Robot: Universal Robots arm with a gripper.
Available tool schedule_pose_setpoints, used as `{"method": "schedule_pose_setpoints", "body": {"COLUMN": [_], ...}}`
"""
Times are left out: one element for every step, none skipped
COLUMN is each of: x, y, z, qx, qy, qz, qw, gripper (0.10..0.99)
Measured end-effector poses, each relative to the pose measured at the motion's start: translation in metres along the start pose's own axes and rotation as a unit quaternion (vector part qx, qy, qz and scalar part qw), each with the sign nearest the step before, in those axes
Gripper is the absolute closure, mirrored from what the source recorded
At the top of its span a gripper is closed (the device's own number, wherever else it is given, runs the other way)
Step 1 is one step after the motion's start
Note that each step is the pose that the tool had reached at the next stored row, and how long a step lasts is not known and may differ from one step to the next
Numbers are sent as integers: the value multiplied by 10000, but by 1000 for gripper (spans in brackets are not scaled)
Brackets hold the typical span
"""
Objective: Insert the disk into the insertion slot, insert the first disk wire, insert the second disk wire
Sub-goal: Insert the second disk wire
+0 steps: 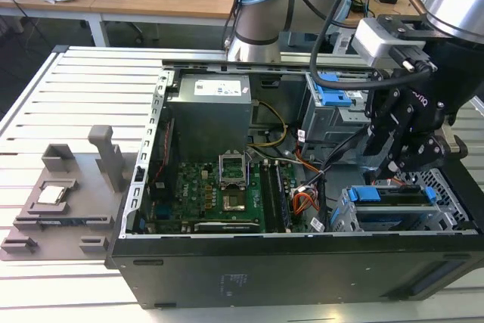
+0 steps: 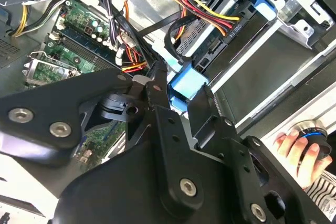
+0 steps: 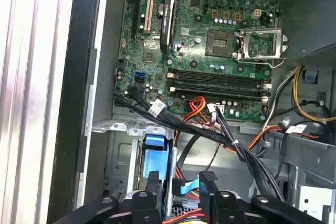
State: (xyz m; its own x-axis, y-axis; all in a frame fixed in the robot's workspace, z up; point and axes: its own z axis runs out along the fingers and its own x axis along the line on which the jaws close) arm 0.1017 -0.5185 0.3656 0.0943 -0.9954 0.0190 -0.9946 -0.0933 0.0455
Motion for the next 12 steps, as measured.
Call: {"method": "schedule_pose_setpoints", "body": {"x": [0,0,-3,-12,-28,-51,-79,-112,-139,-146,-146,-146], "y": [0,1,0,-1,-3,-5,-3,-3,-5,-6,-6,-7], "z": [0,0,11,23,37,50,76,96,113,132,140,150], "qx": [0,0,-12,-18,-18,-18,-17,-16,-14,-15,-15,-16], "qy": [0,1,129,192,207,211,211,213,214,253,269,289], "qz": [0,0,-9,-29,-41,-52,-72,-98,-127,-208,-233,-267], "qw": [10000,10000,9999,9998,9998,9998,9997,9997,9997,9995,9994,9992], "gripper": [639,580,518,518,518,518,518,518,596,659,725,725]}}
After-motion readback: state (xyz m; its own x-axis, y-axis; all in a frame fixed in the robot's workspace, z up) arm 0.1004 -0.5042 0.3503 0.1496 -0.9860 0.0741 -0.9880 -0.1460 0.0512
